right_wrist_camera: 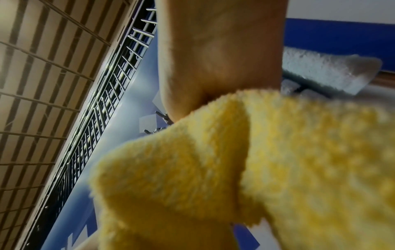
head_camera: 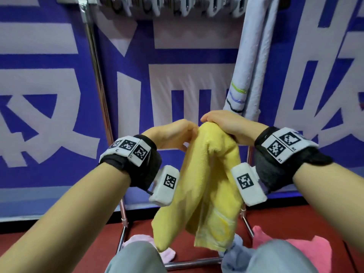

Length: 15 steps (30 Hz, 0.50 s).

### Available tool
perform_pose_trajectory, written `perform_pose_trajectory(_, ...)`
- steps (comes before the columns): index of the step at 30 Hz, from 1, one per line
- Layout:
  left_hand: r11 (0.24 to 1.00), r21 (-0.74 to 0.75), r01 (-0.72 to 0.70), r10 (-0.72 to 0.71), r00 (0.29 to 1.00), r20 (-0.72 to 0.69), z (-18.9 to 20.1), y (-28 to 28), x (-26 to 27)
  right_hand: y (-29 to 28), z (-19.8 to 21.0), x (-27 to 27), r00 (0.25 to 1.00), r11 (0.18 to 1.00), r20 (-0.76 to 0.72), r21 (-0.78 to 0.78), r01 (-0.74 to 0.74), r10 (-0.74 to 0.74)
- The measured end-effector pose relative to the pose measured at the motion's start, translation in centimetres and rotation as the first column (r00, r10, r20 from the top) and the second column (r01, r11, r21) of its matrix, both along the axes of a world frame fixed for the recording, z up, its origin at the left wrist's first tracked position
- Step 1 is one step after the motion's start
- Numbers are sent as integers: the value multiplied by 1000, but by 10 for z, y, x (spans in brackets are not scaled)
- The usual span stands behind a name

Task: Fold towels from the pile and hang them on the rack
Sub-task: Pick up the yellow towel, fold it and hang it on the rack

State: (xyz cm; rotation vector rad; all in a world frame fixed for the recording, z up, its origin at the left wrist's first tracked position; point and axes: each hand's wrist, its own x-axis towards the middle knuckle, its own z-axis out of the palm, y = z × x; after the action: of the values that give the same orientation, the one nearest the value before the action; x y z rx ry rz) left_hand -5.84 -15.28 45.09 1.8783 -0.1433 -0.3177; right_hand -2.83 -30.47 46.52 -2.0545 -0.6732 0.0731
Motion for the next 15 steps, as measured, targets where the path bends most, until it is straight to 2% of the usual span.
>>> perform_pose_trajectory(2,999,20,-36,36,999,9,8,-5,-1,-6,9,-1,1000,1000,28,-5,8,-8)
perform_pose_trajectory(5,998,10,-63,62,996,66,22,-8,-6,-13,24,-4,1000,993,-17,119,-1,3)
perform_pose_trajectory(9,994,-97,-51,68,981,179,44,-7,-10,-24,48,-7,998,966,-67,256,21,-4)
perform_pose_trajectory(15,968,-231,-101,171,937,306,90,-27,-3,-35,70,7,994,889,-101,458,20,30)
